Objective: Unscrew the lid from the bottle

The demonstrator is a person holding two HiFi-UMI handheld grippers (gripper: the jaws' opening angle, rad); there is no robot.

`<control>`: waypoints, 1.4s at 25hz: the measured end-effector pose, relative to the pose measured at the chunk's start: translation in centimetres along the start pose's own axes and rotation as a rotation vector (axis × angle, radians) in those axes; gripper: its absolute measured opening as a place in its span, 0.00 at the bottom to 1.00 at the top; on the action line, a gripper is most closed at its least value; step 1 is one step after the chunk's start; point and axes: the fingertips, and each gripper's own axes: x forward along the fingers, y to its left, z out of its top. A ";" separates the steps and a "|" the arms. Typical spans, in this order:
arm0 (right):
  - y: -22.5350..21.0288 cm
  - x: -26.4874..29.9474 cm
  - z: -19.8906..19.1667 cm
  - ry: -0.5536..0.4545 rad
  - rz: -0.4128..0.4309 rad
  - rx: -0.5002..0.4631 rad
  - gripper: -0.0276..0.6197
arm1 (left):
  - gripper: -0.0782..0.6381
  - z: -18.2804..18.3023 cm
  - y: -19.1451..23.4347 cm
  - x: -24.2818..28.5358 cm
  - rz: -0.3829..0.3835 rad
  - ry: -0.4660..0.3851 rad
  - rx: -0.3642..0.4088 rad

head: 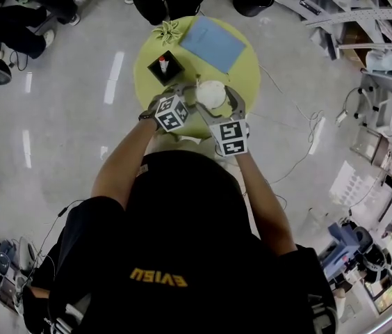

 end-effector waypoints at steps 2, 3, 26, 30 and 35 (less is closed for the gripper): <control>0.0 0.0 0.0 0.004 0.014 -0.010 0.68 | 0.51 0.0 0.0 0.1 0.000 0.000 -0.001; 0.0 0.0 0.0 0.004 0.022 -0.018 0.68 | 0.51 -0.1 0.0 0.1 -0.001 0.001 -0.002; 0.2 -0.6 1.0 0.016 0.139 -0.150 0.68 | 0.51 -0.8 -0.1 0.4 -0.017 0.021 -0.069; -0.7 -1.8 2.2 -0.025 0.113 -0.097 0.68 | 0.51 -1.3 0.3 -0.5 0.004 0.042 -0.095; -2.1 -5.3 4.1 -0.131 0.067 0.079 0.67 | 0.49 -1.2 0.3 -5.2 0.062 0.006 -0.174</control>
